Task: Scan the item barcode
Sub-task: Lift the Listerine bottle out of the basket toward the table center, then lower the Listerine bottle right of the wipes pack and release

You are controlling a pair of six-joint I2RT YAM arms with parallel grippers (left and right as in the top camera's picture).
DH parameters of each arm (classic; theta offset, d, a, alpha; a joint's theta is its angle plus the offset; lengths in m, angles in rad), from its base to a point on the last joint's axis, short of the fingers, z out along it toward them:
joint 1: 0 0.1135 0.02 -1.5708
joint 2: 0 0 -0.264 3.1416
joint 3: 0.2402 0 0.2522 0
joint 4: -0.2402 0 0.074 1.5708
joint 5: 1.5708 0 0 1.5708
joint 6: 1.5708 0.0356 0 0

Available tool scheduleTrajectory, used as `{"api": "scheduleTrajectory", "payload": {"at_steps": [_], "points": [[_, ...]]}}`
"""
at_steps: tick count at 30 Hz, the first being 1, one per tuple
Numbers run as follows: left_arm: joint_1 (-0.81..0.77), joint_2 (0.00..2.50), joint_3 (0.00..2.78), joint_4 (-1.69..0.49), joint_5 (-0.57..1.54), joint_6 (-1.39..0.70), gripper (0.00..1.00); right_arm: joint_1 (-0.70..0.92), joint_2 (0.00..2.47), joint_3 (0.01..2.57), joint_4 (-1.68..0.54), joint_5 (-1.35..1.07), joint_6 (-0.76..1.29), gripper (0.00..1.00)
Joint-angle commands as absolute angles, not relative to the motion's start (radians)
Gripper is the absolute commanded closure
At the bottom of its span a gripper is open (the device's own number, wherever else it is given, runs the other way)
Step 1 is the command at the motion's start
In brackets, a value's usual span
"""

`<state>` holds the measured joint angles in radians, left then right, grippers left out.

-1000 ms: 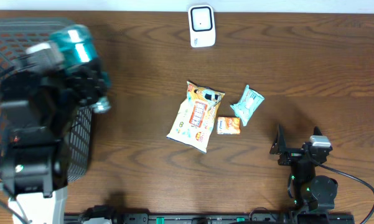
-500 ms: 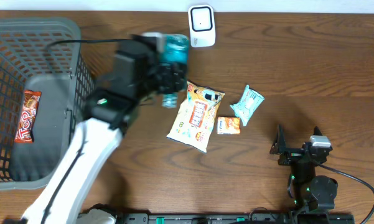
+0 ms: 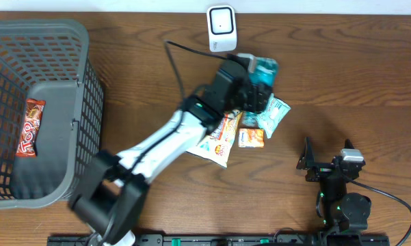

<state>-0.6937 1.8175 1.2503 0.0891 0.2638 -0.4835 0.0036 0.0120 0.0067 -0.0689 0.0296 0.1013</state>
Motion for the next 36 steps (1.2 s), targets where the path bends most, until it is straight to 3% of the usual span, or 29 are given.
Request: {"api": "scheduleTrajectory", "payload": {"at_steps": [1,13,36], "points": [[-0.754,1.876,1.272,0.184,0.276,-0.529,0.47,-0.015,0.006,0.006,-0.072,0.027,0.092,0.01],[-0.837,2.088,1.272,0.321,0.236,-0.530,0.47,-0.015,0.006,0.006,-0.072,0.028,0.092,0.01],[-0.838,2.095,1.272,0.238,0.119,-0.532,0.47,-0.015,0.006,0.006,-0.072,0.027,0.092,0.01]]}}
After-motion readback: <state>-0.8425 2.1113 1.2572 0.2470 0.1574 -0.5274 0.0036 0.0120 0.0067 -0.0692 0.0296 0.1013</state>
